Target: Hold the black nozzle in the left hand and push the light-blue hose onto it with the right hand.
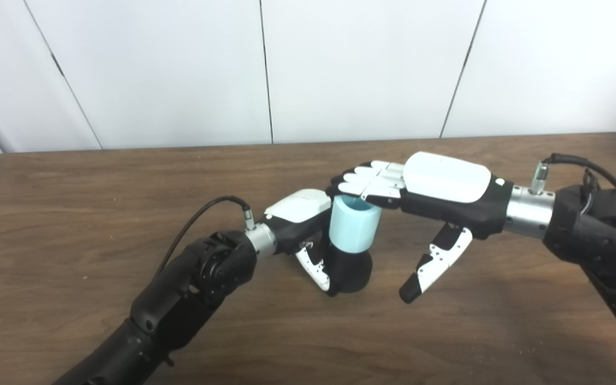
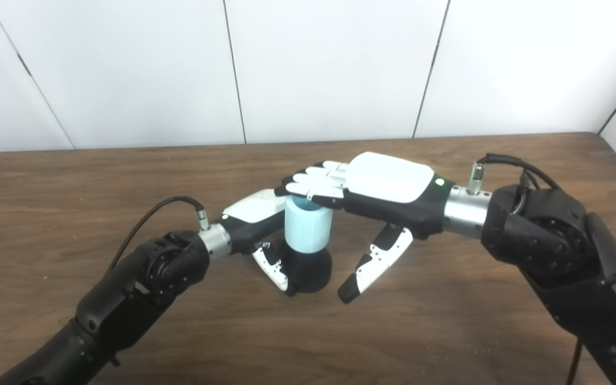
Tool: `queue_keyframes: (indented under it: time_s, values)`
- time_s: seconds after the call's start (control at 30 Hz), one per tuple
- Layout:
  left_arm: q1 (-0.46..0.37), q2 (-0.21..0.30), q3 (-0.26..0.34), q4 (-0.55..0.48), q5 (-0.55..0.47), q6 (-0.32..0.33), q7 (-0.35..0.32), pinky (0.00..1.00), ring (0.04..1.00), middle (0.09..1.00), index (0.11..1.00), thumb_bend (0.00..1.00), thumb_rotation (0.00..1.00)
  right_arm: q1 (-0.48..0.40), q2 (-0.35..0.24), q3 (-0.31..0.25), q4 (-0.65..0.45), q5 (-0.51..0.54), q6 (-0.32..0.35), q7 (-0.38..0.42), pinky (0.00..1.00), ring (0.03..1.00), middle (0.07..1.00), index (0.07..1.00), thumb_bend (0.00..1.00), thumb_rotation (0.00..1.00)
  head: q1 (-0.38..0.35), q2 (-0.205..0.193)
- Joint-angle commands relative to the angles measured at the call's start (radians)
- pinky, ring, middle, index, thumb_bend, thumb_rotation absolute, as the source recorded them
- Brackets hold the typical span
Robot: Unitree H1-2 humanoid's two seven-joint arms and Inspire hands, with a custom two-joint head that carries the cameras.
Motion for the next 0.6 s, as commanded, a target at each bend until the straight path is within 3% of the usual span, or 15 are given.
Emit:
queue_keyframes:
  time_s: [0.0, 0.3, 0.57]
  values:
    - [0.021, 0.03, -0.015, 0.041, 0.043, 0.036, -0.063, 1.0, 0.592, 0.513, 0.465, 0.52, 0.0, -0.026, -0.018, -0.009, -0.012, 0.006, -0.005, 0.001, 1.0, 1.0, 1.0, 0.998, 0.76, 0.85, 0.0, 0.001]
    - [0.022, 0.03, -0.011, 0.042, 0.039, 0.037, -0.07, 1.0, 0.592, 0.512, 0.465, 0.52, 0.0, 0.0, -0.011, 0.018, -0.004, -0.006, 0.004, 0.022, 1.0, 1.0, 1.0, 1.0, 0.77, 0.86, -0.001, 0.002]
    - [0.021, 0.027, -0.012, 0.035, 0.043, 0.042, -0.072, 1.0, 0.592, 0.512, 0.466, 0.52, 0.0, 0.054, -0.011, 0.059, 0.053, -0.052, -0.072, -0.014, 1.0, 1.0, 1.0, 1.0, 0.79, 0.91, 0.003, 0.005]
